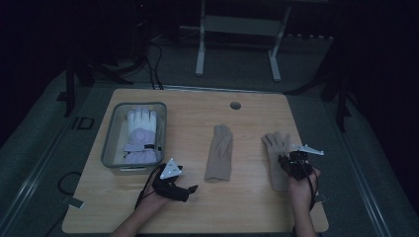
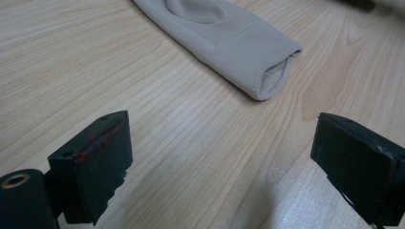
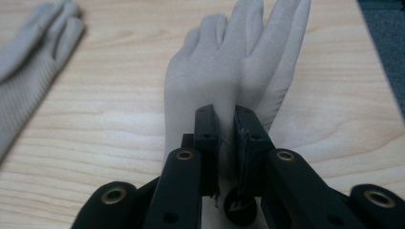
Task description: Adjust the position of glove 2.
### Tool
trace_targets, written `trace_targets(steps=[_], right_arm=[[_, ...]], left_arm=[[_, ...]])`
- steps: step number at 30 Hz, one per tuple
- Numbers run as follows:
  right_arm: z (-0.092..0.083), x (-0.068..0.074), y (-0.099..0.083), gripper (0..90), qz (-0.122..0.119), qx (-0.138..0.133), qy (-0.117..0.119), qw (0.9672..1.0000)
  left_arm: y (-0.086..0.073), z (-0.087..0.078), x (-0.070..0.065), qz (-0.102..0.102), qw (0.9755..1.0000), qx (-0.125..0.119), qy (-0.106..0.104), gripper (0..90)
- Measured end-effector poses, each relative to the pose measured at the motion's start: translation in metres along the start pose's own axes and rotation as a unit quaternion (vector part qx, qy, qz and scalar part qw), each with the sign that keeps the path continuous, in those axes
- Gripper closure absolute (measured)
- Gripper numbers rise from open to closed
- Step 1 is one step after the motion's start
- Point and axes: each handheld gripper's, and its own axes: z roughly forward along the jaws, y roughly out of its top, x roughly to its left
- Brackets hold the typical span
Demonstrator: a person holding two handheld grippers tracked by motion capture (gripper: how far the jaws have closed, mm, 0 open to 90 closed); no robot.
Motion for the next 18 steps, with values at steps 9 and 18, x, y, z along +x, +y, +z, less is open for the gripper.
trace_targets(steps=[9,18], right_arm=[[0.023,-0.001,-0.014,79.4,-0.006,0.027,-0.012,0.9995],[0.014,-0.007,-0.009,61.5,-0.008,0.022,0.007,0.9997]], left_arm=[[0.000,0.000,0.000,0.002,1.0000,0.000,0.000,7.1],[0.000,0.000,0.000,0.002,1.0000,0.001,0.000,7.1]])
